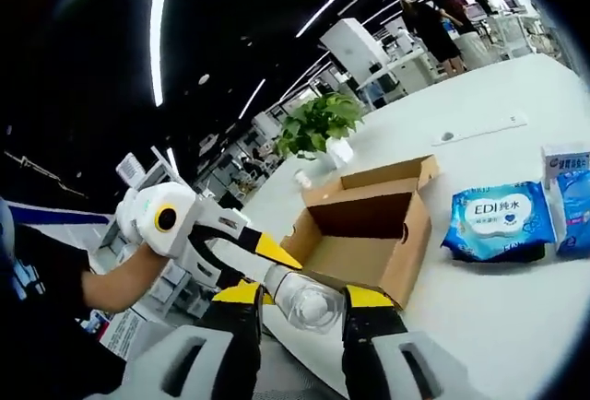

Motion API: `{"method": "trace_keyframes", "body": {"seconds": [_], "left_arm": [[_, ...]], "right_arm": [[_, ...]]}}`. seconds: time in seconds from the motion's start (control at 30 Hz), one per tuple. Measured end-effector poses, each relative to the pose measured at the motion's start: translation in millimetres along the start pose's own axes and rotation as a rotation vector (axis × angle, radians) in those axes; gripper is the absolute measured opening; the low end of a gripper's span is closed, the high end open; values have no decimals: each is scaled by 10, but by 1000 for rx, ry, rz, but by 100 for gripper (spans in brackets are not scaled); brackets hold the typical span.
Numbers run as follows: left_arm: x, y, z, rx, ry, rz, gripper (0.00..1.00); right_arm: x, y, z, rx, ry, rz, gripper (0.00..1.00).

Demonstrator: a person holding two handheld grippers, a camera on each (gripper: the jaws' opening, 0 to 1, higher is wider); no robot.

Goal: Operate the shoe box by opening the lid, removing the specified soft item, and placing it in the target area until the item is outside and the box remains undamaged.

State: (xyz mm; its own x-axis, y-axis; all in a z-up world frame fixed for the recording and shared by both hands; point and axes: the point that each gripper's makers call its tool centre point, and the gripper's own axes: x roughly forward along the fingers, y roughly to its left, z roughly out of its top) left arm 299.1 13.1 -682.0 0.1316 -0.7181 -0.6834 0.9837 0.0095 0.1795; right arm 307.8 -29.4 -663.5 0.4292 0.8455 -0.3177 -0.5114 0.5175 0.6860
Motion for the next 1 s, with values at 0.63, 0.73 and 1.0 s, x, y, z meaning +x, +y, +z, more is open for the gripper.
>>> {"method": "trace_keyframes", "body": {"seconds": [0.63, 0.73, 1.0], "left_arm": [[136, 58, -45, 89, 37, 54, 19], [148, 64, -51, 92, 38, 55, 19], [171, 67, -61, 125, 22, 61, 20]], "right_arm": [[-14, -53, -38, 133, 49, 16, 17], [-16, -62, -40, 114, 55, 8, 17], [-19, -67, -54, 108, 79, -10, 16]]}}
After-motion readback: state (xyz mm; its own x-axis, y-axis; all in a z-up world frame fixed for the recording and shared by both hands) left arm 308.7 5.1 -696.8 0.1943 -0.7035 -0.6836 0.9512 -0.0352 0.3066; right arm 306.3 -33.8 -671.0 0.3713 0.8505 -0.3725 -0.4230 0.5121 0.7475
